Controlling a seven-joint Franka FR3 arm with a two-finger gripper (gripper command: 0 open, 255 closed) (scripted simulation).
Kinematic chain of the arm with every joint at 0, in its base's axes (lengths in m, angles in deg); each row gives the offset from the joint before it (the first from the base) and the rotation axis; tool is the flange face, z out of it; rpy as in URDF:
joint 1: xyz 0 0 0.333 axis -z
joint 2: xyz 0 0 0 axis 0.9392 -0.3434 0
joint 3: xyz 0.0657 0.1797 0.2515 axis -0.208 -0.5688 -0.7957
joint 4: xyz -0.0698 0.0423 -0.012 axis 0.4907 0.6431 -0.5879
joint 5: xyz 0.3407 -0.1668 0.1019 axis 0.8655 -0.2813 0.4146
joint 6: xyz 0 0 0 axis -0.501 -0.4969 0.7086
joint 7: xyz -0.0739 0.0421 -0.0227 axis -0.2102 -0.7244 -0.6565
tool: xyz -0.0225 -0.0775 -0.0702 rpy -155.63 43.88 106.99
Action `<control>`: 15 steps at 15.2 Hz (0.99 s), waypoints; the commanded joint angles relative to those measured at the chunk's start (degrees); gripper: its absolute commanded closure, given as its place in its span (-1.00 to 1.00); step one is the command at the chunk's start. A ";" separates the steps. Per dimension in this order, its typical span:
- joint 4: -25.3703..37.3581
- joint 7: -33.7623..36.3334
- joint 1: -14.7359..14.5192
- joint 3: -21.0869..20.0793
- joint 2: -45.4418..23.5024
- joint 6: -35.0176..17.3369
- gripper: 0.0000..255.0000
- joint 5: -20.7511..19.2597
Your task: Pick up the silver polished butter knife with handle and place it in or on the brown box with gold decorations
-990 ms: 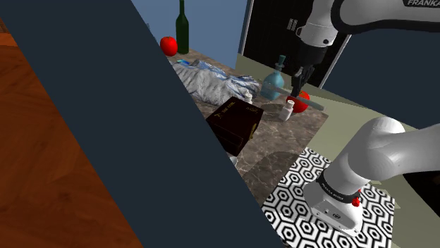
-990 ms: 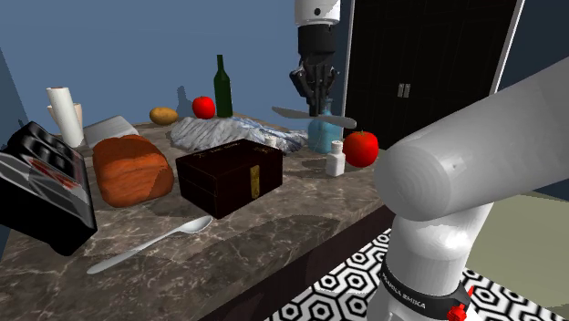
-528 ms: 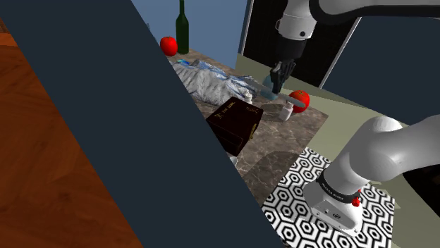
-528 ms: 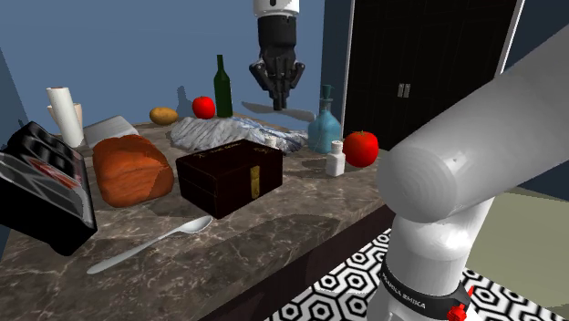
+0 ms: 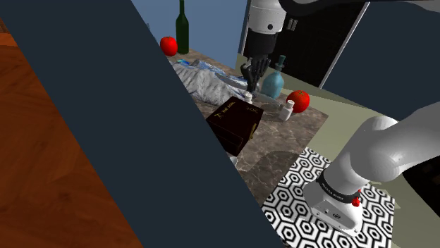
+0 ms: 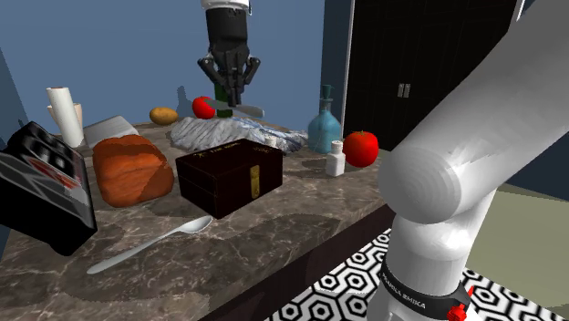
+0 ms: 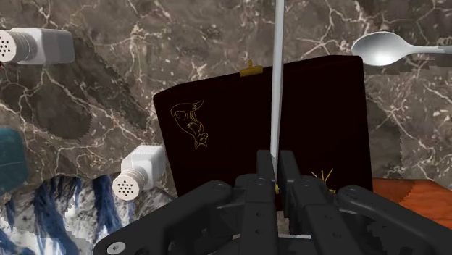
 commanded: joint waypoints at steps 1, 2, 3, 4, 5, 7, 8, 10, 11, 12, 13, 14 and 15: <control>-0.49 0.46 -0.10 -0.46 -0.72 -1.23 1.00 0.14; -1.25 0.44 -0.13 -0.52 -0.72 -2.00 1.00 0.18; -2.01 0.41 -0.15 -0.58 -0.74 -2.77 1.00 0.23; -2.75 0.39 -0.18 -0.65 -0.77 -3.54 1.00 0.28; -3.48 0.37 -0.20 -0.72 -0.81 -4.32 1.00 0.32; -4.91 0.34 -0.25 -0.85 -0.94 -5.88 1.00 0.41; -5.61 0.32 -0.27 -0.93 -1.02 -6.67 1.00 0.45; -6.99 0.30 -0.31 -1.08 -1.24 -8.25 1.00 0.54; -7.66 0.29 -0.33 -1.15 -1.36 -9.04 1.00 0.58; -8.31 0.28 -0.34 -1.23 -1.50 -9.84 1.00 0.62; -8.96 0.27 -0.36 -1.31 -1.66 -10.65 1.00 0.66; -9.60 0.26 -0.38 -1.40 -1.83 -11.45 1.00 0.70; -10.23 0.25 -0.39 -1.48 -2.02 -12.27 1.00 0.74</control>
